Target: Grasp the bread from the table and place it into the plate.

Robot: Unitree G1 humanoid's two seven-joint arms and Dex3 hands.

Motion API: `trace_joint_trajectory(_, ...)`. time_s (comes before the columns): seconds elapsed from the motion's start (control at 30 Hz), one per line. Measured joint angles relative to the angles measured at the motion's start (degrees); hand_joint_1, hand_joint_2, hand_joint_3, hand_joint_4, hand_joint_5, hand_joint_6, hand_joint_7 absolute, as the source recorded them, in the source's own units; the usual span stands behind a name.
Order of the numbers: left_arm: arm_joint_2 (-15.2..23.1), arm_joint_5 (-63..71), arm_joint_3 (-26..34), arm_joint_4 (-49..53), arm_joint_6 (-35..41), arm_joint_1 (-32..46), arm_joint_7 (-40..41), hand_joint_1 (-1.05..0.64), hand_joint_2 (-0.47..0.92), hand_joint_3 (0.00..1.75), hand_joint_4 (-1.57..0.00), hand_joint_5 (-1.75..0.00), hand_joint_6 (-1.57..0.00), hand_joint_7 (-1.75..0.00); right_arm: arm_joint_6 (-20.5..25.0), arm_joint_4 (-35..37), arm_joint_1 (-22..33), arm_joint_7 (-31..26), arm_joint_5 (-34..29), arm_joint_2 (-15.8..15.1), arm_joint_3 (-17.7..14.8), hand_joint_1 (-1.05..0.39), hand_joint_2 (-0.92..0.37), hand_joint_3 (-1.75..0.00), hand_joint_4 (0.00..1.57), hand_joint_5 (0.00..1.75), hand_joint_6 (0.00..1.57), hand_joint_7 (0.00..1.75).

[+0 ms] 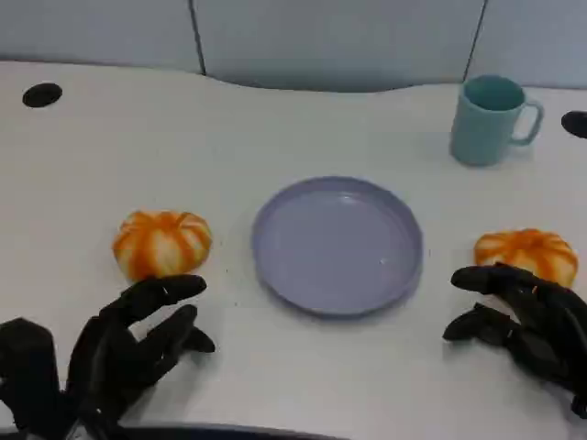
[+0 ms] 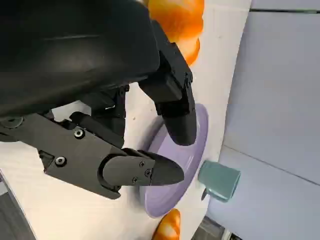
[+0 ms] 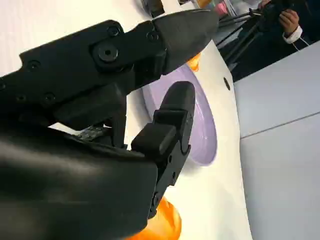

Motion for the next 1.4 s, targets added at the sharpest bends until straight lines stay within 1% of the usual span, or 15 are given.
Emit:
trace_joint_trajectory(0.3,-0.01,-0.02,-0.07,-0.19,0.12,0.09,0.14,-0.5,0.75,0.43,-0.57,-1.52,-0.65,-0.86,0.59,-0.21,-0.01,-0.05,0.2,0.0,-0.08,-0.37,-0.92,-0.08,0.59,1.16,0.77,0.64)
trace_joint_trajectory(0.43,-0.02,0.25,-0.26,-0.65,0.3,0.26,0.7,-0.51,0.72,0.47,-0.58,-1.52,-0.63,-0.88,1.01,-0.5,0.01,-0.36,0.16,0.02,-0.03,-0.38,-0.92,-0.06,0.59,1.15,0.78,0.64)
trace_joint_trajectory(0.63,-0.04,0.38,-0.36,-1.11,0.6,0.41,0.76,-0.5,0.71,0.51,-0.58,-1.52,-0.62,-0.89,1.39,-0.75,0.02,-0.45,0.13,0.02,-0.02,-0.37,-0.92,-0.08,0.59,1.16,0.78,0.66)
trace_joint_trajectory(0.8,-0.04,0.38,-0.43,-1.21,0.61,0.45,0.76,-0.5,0.69,0.54,-0.58,-1.53,-0.62,-0.9,1.42,-0.99,0.19,-0.45,0.33,0.1,-0.08,-0.38,-0.92,-0.05,0.62,1.18,0.78,0.67)
trace_joint_trajectory(0.9,-0.06,0.38,-0.45,-1.27,0.62,0.47,0.77,-0.51,0.68,0.56,-0.58,-1.53,-0.62,-0.9,1.71,-1.08,0.18,-0.72,0.35,0.12,-0.06,-0.38,-0.92,-0.06,0.6,1.17,0.77,0.67)
trace_joint_trajectory(1.03,-0.07,0.68,-0.73,-1.56,0.3,0.64,1.06,-0.44,0.7,0.61,-0.53,-1.47,-0.6,-0.89,1.44,-1.22,0.3,-0.51,0.35,0.18,-0.04,-0.38,-0.92,-0.09,0.59,1.2,0.75,0.7)
trace_joint_trajectory(1.1,-0.05,1.73,-1.17,-1.54,-1.48,0.85,1.06,-0.41,0.7,0.66,-0.52,-1.42,-0.6,-0.85,1.17,-1.2,0.33,-0.43,0.35,0.26,-0.03,-0.39,-0.92,-0.08,0.59,1.19,0.75,0.7)
trace_joint_trajectory(1.2,0.17,2.76,-1.72,-1.5,-4.85,0.93,1.03,-0.4,0.67,0.66,-0.47,-1.34,-0.55,-0.76,1.04,-1.21,0.33,-0.51,0.28,0.33,0.08,-0.4,-0.92,-0.09,0.59,1.19,0.74,0.7)
trace_joint_trajectory(1.23,0.42,3.56,-1.99,-1.5,-6.02,0.93,1.06,-0.4,0.68,0.63,-0.45,-1.31,-0.54,-0.73,0.93,-1.21,0.33,-0.59,0.24,0.35,0.15,-0.39,-0.92,-0.09,0.59,1.19,0.74,0.7)
trace_joint_trajectory(1.27,0.91,4.66,-2.54,-1.51,-7.5,0.94,1.06,-0.42,0.75,0.45,-0.42,-1.26,-0.53,-0.65,0.81,-1.22,0.33,-0.67,0.18,0.39,0.24,-0.39,-0.92,-0.1,0.59,1.19,0.74,0.71)
trace_joint_trajectory(1.3,1.4,5.87,-3.02,-1.54,-9.15,0.94,1.08,-0.43,0.83,0.3,-0.4,-1.23,-0.54,-0.58,0.78,-1.29,0.34,-0.79,0.07,0.44,0.32,-0.39,-0.92,-0.1,0.59,1.19,0.75,0.71)
trace_joint_trajectory(1.33,1.88,7.12,-3.58,-1.61,-11.0,0.93,1.17,-0.44,0.87,0.22,-0.38,-1.2,-0.53,-0.54,0.77,-1.49,0.41,-1.04,-0.06,0.49,0.44,-0.39,-0.92,-0.11,0.59,1.18,0.75,0.71)
trace_joint_trajectory(1.37,2.37,8.57,-4.17,-1.69,-12.83,0.93,1.28,-0.45,0.9,0.18,-0.36,-1.18,-0.51,-0.5,0.78,-1.83,0.53,-1.32,-0.27,0.55,0.59,-0.39,-0.92,-0.11,0.59,1.18,0.75,0.71)
trace_joint_trajectory(1.4,3.02,9.92,-4.85,-1.74,-14.63,0.92,1.39,-0.46,0.91,0.17,-0.33,-1.13,-0.5,-0.45,0.8,-2.15,0.63,-1.59,-0.49,0.61,0.79,-0.38,-0.92,-0.11,0.59,1.18,0.74,0.71)
